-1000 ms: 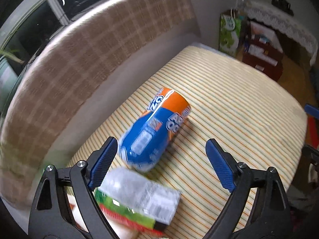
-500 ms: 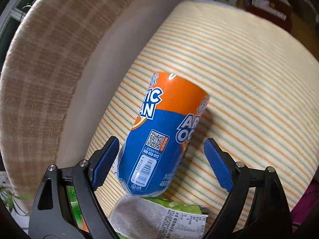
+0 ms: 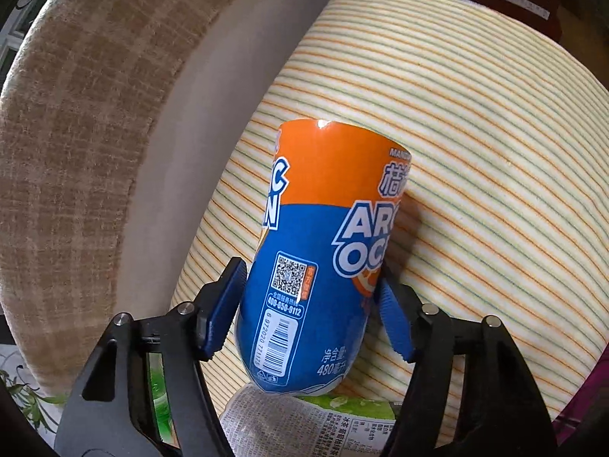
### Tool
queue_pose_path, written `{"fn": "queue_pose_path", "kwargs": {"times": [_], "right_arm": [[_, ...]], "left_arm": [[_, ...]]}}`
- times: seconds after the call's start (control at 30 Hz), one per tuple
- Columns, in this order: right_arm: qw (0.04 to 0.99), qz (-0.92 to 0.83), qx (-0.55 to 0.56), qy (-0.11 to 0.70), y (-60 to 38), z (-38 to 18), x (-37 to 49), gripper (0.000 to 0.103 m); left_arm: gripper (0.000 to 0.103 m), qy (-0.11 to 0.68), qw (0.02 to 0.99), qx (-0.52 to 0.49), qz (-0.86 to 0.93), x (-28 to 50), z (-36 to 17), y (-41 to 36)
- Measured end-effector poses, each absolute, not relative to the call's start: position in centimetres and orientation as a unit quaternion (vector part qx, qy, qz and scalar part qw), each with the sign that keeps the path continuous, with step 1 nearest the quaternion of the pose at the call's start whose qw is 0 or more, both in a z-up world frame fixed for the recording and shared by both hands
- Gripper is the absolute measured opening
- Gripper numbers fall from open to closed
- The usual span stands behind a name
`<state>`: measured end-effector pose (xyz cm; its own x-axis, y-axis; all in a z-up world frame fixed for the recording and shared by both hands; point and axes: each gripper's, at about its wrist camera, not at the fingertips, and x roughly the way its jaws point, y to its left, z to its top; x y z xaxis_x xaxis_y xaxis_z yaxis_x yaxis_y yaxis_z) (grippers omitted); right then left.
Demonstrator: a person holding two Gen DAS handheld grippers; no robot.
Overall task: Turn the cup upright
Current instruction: 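Lift the bottle with the left gripper and carry it toward the right gripper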
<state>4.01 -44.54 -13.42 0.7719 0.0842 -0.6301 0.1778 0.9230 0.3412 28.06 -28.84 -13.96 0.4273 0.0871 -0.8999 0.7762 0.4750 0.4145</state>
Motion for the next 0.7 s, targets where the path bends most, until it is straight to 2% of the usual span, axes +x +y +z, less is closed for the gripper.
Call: {"fn": "queue_pose_path", "kwargs": {"times": [0.47,0.7], "right_arm": [[0.925,-0.024,0.191,0.326,-43.7,-12.1,2.7,0.103],[0.93,-0.015,0.191,0.314,-43.1,-10.9,1.5,0.103]], "left_arm": [[0.064,0.436,0.765,0.388,-0.273,24.3,-6.0,-28.1],[0.064,0.432,0.799,0.293,-0.298,19.2,-1.1,-23.5]]}}
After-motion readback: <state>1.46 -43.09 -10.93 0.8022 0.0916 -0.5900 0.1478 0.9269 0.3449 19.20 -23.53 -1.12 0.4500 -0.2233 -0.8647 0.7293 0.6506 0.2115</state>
